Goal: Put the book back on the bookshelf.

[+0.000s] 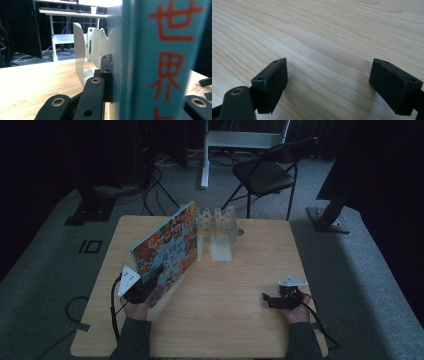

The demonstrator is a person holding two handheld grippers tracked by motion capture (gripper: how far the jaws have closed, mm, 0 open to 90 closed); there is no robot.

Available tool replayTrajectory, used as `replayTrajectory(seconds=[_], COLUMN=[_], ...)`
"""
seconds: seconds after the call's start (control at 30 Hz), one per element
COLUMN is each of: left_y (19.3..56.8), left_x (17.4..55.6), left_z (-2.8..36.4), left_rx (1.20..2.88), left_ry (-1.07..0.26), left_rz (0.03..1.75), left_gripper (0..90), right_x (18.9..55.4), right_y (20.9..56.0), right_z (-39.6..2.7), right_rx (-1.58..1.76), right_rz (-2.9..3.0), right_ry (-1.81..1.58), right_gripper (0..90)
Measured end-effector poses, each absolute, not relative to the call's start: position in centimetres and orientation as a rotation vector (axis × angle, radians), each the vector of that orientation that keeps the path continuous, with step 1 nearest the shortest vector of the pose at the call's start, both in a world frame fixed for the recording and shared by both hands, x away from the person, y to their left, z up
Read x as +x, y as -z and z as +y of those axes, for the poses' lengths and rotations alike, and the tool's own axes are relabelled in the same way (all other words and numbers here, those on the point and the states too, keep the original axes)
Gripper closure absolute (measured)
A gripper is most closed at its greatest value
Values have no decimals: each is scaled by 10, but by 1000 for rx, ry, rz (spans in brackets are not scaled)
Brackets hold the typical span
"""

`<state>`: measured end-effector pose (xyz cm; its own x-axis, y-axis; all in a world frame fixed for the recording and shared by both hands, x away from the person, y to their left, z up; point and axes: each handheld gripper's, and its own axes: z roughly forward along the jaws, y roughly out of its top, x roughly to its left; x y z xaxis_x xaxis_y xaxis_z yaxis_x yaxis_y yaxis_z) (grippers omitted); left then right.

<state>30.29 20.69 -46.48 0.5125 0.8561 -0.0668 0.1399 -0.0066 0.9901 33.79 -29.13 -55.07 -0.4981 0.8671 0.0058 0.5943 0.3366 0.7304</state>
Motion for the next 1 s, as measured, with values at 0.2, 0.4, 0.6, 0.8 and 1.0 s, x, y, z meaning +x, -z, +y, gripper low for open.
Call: replayTrajectory(seconds=[0.2,0.4,0.6,0.8,1.0], left_y=[465,464,463,463,463], left_x=[306,308,310,313,317], left_z=[206,204,202,199,197], left_rx=[1478,1480,1481,1485,1478], left_ry=[-713,-730,-745,-769,-775], left_rz=[917,923,935,946,961], left_gripper=[810,811,811,811,811], right_x=[338,338,338,338,338], right_y=[551,551,551,551,551], right_z=[-291,-291,-291,-291,-291], right_rx=[1290,1290,1290,1290,1290], right_rz=[2220,2221,2221,2221,2221], right_ry=[-969,-969,-969,-969,-969], right_gripper=[150,150,149,150,149])
